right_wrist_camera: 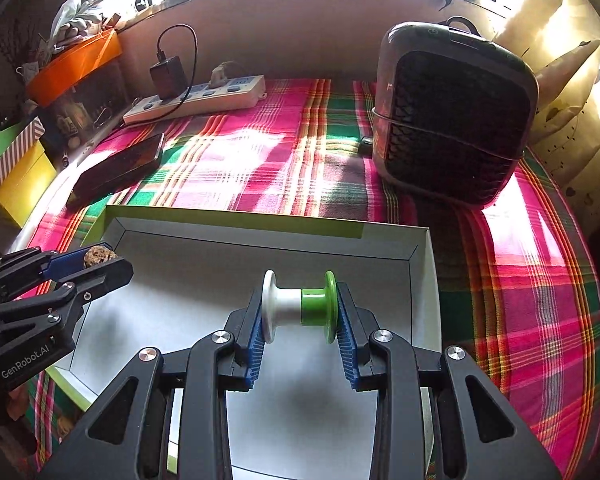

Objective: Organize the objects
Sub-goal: 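Carry the walnut into the white tray and open the left gripper while the right gripper carries the spool in, then withdraw both grippers from the tray back toward the remaining items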

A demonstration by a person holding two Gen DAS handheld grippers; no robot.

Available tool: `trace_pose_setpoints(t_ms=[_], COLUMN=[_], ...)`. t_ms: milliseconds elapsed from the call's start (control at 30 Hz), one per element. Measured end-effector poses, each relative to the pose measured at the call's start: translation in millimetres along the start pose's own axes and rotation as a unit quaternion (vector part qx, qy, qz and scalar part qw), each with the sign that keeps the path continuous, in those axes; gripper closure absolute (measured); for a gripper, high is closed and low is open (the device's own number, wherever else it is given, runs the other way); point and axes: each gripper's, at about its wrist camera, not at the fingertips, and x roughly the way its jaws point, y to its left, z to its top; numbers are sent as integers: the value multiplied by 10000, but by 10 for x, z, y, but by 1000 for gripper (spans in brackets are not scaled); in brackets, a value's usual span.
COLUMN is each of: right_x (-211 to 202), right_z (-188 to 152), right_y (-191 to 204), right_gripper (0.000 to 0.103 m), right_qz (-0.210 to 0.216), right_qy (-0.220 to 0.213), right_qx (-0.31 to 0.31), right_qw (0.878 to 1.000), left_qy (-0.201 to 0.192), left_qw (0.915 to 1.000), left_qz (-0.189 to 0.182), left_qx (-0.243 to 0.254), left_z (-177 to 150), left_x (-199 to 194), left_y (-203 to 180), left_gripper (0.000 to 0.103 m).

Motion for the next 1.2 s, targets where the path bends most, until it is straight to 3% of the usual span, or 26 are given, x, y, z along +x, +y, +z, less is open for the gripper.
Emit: trace_pose_setpoints(t_ms=[700, 767, 900, 1200], right_x=[115, 109, 75, -6], right_z=[-9, -8, -9, -48], right_y=[4, 14, 1, -41], right_gripper=[70, 67, 50, 46], right_qz=[-242, -224, -288, -299], right_qy=[84, 61, -21, -61], right_qx=[-22, -19, 44, 160], right_qw=[9997, 9997, 9996, 9994], left_qy=[51, 59, 65, 45], left_qw=[9999, 9999, 10000, 9999], left_qz=[106, 80, 32, 87], left_qx=[45, 24, 24, -34], left_z=[41, 41, 28, -25], left_x=[103, 100, 83, -29], left_y=[-55, -55, -65, -72], left_gripper=[74, 73, 65, 58])
